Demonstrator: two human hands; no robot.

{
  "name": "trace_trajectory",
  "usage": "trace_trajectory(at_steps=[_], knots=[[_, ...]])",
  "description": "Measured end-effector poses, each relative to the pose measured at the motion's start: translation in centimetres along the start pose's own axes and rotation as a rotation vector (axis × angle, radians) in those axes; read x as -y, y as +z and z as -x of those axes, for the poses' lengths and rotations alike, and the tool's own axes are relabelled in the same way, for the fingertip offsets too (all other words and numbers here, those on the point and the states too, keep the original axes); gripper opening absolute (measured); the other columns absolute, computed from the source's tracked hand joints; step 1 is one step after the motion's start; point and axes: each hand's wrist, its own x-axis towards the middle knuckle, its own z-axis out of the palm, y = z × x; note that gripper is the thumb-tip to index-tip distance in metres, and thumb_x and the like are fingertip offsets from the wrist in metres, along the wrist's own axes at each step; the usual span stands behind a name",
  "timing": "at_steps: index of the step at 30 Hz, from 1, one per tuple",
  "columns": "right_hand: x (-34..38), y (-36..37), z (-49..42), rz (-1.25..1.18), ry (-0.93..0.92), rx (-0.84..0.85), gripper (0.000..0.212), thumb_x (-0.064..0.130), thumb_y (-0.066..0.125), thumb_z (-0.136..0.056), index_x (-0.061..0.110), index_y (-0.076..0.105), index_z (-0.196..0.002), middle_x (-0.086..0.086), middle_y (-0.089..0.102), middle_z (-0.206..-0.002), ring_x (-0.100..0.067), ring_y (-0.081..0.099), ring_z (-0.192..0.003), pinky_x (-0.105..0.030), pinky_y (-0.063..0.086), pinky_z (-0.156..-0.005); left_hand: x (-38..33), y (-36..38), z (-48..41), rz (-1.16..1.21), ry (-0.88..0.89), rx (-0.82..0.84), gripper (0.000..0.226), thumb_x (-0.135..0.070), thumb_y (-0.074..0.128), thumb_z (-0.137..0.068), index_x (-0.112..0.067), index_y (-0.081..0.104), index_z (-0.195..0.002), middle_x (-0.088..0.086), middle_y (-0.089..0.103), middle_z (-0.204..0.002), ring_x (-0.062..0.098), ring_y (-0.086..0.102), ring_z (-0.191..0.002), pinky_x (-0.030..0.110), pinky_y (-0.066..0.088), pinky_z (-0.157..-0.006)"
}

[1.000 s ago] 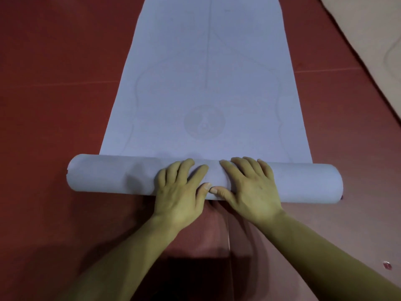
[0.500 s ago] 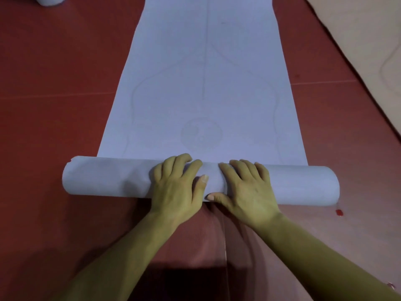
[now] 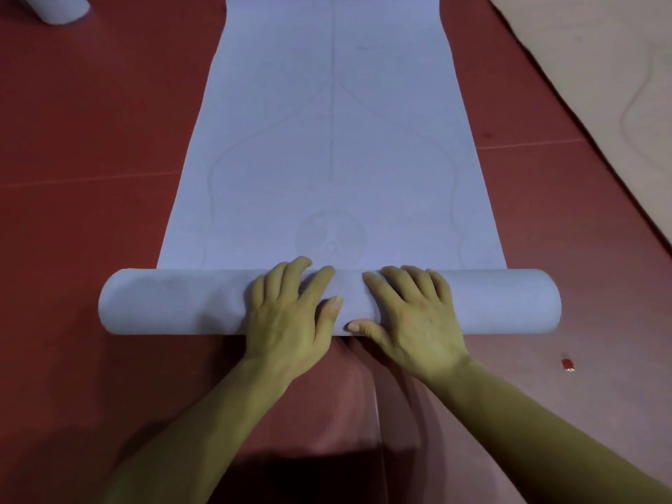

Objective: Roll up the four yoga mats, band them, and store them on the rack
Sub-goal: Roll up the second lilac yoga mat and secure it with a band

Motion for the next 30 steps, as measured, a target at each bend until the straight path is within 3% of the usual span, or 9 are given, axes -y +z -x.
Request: trace_trajectory(at_steps=[5,12,16,20,27,30], knots=[[-0.3,0.1,-1.5,-0.004,0.008,-0.024,0.072,0.074,0.044,-0.093,0.017,0.065,-0.130,-0.002,0.064,-0.124,-0.030,0.059,-0.114,-0.047,0.039,-0.101,-0.1,1.4,0.8,-0.093,-0.029,0.059,0.051,-0.051,0.045,-0.094,-0.024,0.064,-0.133,0.010,0.056,-0.137,0.034,0.050,-0.128,0.061,0.025,-0.111],[0.0,2.0,-0.7,0.041,-0.019,-0.117,0.074,0.071,0.060,-0.090,0.019,0.059,-0.143,-0.010,0.059,-0.139,-0.036,0.054,-0.129,-0.054,0.035,-0.111,0.4,1.3,-2.7,-0.110,-0.008,0.054,0.051,-0.052,0.040,-0.097,-0.025,0.062,-0.135,0.007,0.057,-0.137,0.030,0.053,-0.125,0.058,0.030,-0.108],[-0.6,2.7,-1.8,0.078,-0.024,-0.146,0.073,0.070,0.061,-0.091,0.019,0.059,-0.144,-0.009,0.060,-0.141,-0.036,0.055,-0.131,-0.053,0.036,-0.113,0.6,1.7,-1.9,-0.053,-0.034,-0.002,0.055,-0.052,0.042,-0.096,-0.028,0.047,-0.145,0.011,0.045,-0.147,0.033,0.042,-0.136,0.058,0.022,-0.115],[-1.4,2.5,-3.7,0.091,-0.043,-0.137,0.070,0.069,0.058,-0.093,0.016,0.062,-0.140,-0.008,0.063,-0.137,-0.035,0.058,-0.126,-0.051,0.040,-0.109,0.7,2.8,-1.9,-0.084,-0.014,0.037,0.055,-0.051,0.045,-0.094,-0.028,0.049,-0.145,0.009,0.047,-0.147,0.035,0.041,-0.140,0.062,0.011,-0.118],[-1.5,0.8,-7.3,-0.059,0.126,-0.003,0.078,0.076,0.053,-0.086,0.019,0.064,-0.138,-0.011,0.059,-0.141,-0.034,0.053,-0.133,-0.055,0.034,-0.110,1.7,2.3,-9.0,-0.107,-0.038,0.215,0.054,-0.052,0.037,-0.094,-0.027,0.061,-0.135,0.005,0.062,-0.131,0.032,0.055,-0.122,0.063,0.028,-0.110],[-1.0,0.2,-7.0,-0.025,0.131,0.098,0.083,0.077,0.047,-0.085,0.017,0.062,-0.141,-0.014,0.057,-0.144,-0.039,0.049,-0.138,-0.059,0.031,-0.115,1.9,1.4,-10.5,-0.120,-0.031,0.339,0.059,-0.055,0.027,-0.094,-0.031,0.059,-0.136,0.002,0.062,-0.132,0.028,0.055,-0.120,0.060,0.028,-0.111]])
